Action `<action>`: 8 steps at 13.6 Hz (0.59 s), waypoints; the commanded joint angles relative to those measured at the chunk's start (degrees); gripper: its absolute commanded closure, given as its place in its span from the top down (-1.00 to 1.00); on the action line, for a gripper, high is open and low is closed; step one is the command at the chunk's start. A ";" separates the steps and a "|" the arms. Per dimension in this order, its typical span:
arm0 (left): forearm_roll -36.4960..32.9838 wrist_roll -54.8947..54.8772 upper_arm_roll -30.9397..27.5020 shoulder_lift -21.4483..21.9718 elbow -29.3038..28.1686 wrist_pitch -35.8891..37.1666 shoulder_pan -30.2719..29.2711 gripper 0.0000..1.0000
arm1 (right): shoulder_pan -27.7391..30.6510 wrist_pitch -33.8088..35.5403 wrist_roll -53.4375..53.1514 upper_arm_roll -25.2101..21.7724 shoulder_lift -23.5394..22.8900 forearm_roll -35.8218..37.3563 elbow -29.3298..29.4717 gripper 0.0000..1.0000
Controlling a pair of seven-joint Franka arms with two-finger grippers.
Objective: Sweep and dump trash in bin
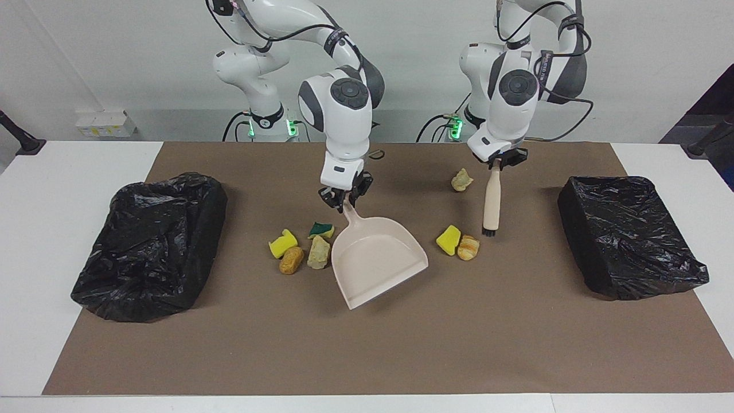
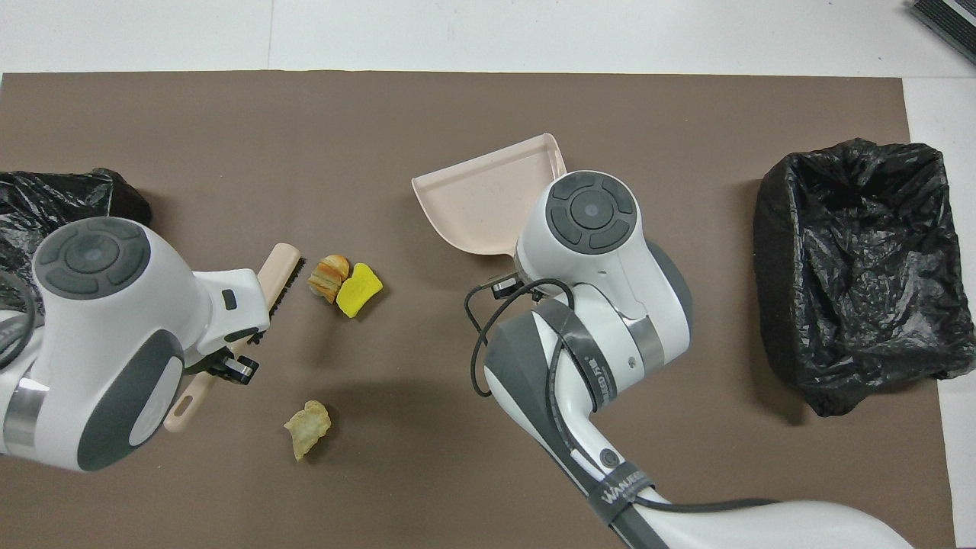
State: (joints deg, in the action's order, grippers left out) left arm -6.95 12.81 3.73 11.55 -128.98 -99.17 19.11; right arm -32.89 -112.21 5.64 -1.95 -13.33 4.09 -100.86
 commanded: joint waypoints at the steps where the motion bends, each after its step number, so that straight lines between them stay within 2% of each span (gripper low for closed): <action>1: 2.29 15.36 -0.74 7.08 -7.77 -1.38 5.40 -1.00 | 0.28 -0.47 17.16 0.28 2.60 1.01 -4.34 -1.00; 4: 3.17 37.12 -0.83 6.82 -11.55 -2.08 12.87 -1.00 | -0.25 -0.99 21.32 0.36 4.18 0.83 -7.06 -1.00; 6: 7.02 46.30 -0.74 7.08 -12.17 -1.56 13.23 -1.00 | -0.59 -1.26 26.06 0.45 4.63 0.92 -8.91 -1.00; 8: 10.63 52.38 -0.82 7.17 -12.44 -1.64 14.37 -1.00 | -3.93 -1.08 26.35 0.72 4.63 0.66 -9.62 -1.00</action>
State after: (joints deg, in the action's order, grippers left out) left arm 1.16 59.51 3.97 16.66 -139.59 -99.56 32.21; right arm -34.61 -112.28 30.61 -1.66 -10.85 4.12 -107.60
